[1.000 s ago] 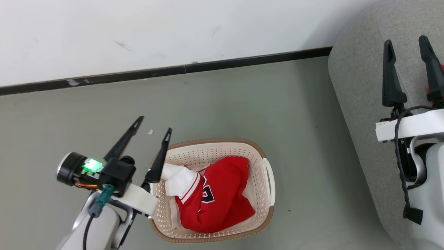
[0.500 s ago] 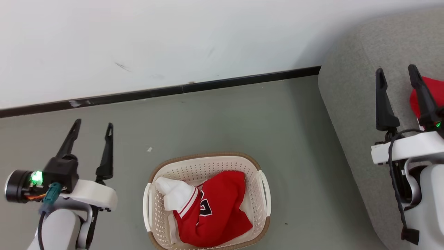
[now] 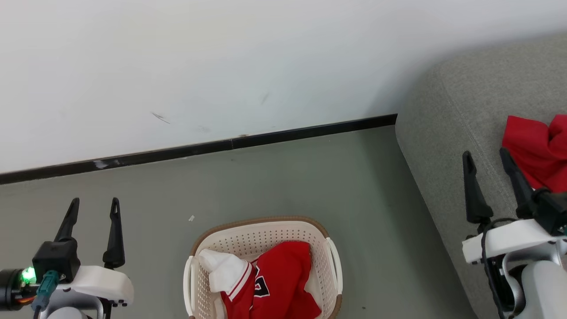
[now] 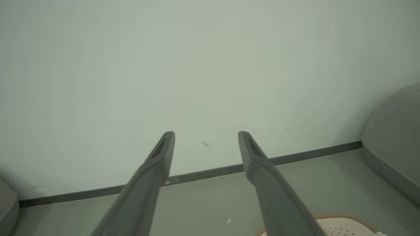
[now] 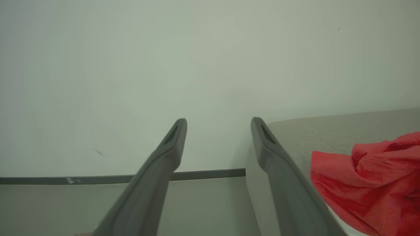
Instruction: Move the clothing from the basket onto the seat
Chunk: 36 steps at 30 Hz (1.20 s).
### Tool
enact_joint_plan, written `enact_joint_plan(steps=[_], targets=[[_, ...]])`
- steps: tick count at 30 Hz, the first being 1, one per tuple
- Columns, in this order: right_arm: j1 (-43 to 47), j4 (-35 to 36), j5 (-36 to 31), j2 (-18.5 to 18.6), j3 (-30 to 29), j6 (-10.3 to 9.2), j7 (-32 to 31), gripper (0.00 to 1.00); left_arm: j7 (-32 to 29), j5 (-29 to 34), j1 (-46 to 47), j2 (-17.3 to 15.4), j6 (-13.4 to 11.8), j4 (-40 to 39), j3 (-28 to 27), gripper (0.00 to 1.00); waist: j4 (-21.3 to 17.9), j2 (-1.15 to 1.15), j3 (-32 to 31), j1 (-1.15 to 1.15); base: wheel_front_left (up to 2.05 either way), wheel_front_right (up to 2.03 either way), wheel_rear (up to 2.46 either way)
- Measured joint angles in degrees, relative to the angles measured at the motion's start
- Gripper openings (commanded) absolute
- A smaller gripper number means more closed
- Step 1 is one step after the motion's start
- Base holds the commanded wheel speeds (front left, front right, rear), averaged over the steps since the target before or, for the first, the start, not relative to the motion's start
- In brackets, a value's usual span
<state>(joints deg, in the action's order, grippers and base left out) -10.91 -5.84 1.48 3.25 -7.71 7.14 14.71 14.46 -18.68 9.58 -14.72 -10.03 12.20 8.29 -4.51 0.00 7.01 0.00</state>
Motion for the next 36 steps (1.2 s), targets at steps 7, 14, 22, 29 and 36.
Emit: enact_joint_plan(steps=[7,14,22,29,36], targets=[[5.66,-0.32,0.76,-0.49,3.12,0.00,0.00,1.00,0.00,-0.08,-4.85,2.03,-1.26,-1.01,-0.42,1.00,-0.10,0.00,-3.24,0.00,0.00,0.00,0.00],[8.72,-0.34,1.69,-0.77,5.20,0.00,-0.01,1.00,0.00,-0.47,-7.28,2.52,-1.72,-2.01,-1.20,1.00,-0.12,0.00,-5.56,0.00,0.00,0.00,0.00],[11.24,-0.20,2.05,-0.85,6.62,0.00,-0.01,1.00,0.00,-0.81,-10.35,3.23,-1.94,-2.61,-2.22,1.00,-0.02,0.00,-7.49,0.00,0.00,0.00,0.00],[12.57,0.08,2.05,-0.86,6.83,0.00,-0.01,1.00,0.00,-0.98,-11.73,3.41,-1.94,-3.26,-2.76,1.00,0.31,0.00,-8.34,0.00,0.00,0.00,0.00],[13.23,0.37,2.05,-0.89,8.16,0.00,-0.02,1.00,0.00,-0.98,-12.41,3.71,-1.94,-3.97,-2.86,1.00,0.89,0.00,-8.52,0.00,0.00,0.00,0.00]])
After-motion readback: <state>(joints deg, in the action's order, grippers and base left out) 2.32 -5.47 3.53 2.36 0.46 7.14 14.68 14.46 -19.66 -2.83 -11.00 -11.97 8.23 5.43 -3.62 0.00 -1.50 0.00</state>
